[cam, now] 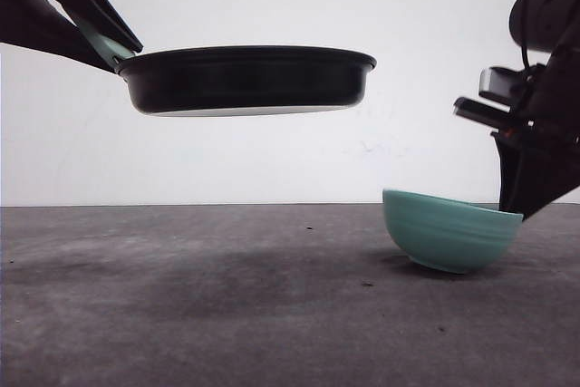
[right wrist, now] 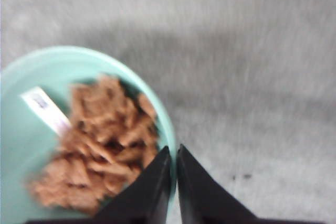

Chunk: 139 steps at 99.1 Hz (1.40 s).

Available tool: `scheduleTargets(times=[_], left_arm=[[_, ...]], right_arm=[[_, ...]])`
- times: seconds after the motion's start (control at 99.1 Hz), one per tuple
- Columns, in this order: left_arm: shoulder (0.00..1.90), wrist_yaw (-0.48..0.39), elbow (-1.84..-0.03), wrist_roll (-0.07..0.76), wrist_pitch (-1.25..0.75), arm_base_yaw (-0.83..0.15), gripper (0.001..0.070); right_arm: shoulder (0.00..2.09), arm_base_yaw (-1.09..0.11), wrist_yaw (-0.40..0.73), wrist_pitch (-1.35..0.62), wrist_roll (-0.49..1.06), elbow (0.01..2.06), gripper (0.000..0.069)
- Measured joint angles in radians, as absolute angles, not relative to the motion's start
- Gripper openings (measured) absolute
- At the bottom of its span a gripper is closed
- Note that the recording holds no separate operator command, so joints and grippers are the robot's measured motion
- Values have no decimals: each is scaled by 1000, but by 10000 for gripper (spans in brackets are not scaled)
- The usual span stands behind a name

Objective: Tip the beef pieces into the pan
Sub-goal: 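Grasp the rim of the mint-green bowl of beef with the right gripper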

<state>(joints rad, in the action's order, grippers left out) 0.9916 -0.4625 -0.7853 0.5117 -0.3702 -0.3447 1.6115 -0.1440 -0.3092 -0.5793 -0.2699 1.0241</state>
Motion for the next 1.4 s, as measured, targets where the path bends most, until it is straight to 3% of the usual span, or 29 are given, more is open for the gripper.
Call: scheduleTargets(times=[0.434, 0.747, 0.918, 1.171, 1.403], left_arm=[[992, -462, -785, 485, -443, -358, 61], [993, -461, -785, 485, -494, -379, 61], [996, -461, -785, 486, -495, -390, 61], [997, -463, -810, 493, -498, -418, 61], [997, -463, -879, 506, -514, -422, 61]], right_arm=[[1595, -215, -310, -532, -285, 1026, 10], [1312, -246, -292, -457, -314, 1029, 10], [1183, -323, -262, -455, -326, 1060, 10], [1059, -589, -33, -437, -332, 1065, 10], [1068, -874, 324, -449, -258, 1065, 10]])
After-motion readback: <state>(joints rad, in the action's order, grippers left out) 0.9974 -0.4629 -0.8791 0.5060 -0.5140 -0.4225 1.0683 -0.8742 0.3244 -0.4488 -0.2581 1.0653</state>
